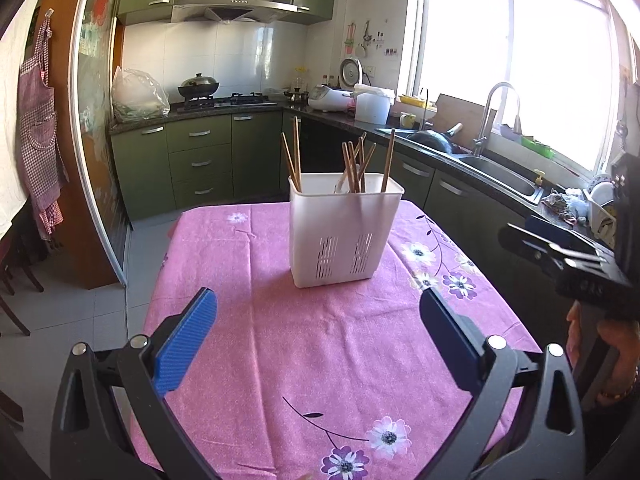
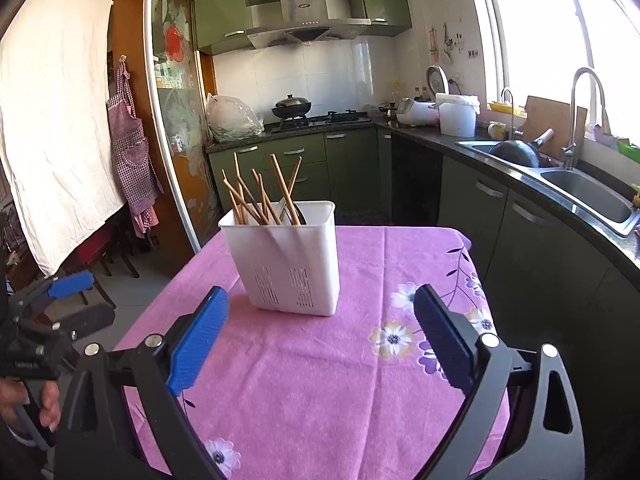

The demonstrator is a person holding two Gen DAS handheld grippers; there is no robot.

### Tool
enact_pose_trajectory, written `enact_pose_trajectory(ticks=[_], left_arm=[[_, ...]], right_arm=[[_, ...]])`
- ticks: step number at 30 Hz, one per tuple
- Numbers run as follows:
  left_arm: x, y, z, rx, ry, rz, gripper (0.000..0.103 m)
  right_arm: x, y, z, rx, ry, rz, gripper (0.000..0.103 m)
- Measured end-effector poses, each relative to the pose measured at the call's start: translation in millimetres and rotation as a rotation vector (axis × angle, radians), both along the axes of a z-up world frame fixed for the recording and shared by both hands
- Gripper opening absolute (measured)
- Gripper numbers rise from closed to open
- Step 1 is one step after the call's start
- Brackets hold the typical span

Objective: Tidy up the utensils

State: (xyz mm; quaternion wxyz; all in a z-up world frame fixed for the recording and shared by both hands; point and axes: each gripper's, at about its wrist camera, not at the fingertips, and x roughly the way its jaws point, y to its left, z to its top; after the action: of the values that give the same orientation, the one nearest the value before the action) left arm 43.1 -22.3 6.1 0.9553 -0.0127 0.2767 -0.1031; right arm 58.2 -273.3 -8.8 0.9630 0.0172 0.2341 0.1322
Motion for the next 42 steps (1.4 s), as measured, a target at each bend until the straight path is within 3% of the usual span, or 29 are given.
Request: enact_pose_trajectory(ticks=[2, 7, 14, 21, 27, 42], left_arm=[[-5.8, 2.2, -3.1, -0.002, 0.005, 0.006, 0.097], [-23.6, 4.8, 3.7, -0.01, 0.01, 0.015, 0.097], [-60.3, 1.4, 23.7, 0.013, -0.056, 0.024, 0.097], [-78.4, 6.0, 28.2, -0.024, -0.063, 0.041, 0.097], [-87.2, 2.3, 27.2, 0.025, -0.081, 0.048, 0.097], [-91.8, 5.7, 24.2, 0.018, -0.065, 0.063, 0.097]], right_arm=[[-23.6, 2.1, -6.3, -0.018, -0.044, -0.02, 0.099], [-73.3, 4.4, -1.6, -0.027, -0.125, -0.02, 0.099], [-116.8, 10.0, 13.7, -0.025, -0.155, -0.002, 0.099], [-124.3, 9.6, 16.8, -0.005, -0.135, -0.007, 0.099], [-124.5, 11.4, 21.0, -0.006, -0.144, -0.007, 0.099], [-115.1, 15.1, 22.1, -0.011, -0.135, 0.002, 0.099]])
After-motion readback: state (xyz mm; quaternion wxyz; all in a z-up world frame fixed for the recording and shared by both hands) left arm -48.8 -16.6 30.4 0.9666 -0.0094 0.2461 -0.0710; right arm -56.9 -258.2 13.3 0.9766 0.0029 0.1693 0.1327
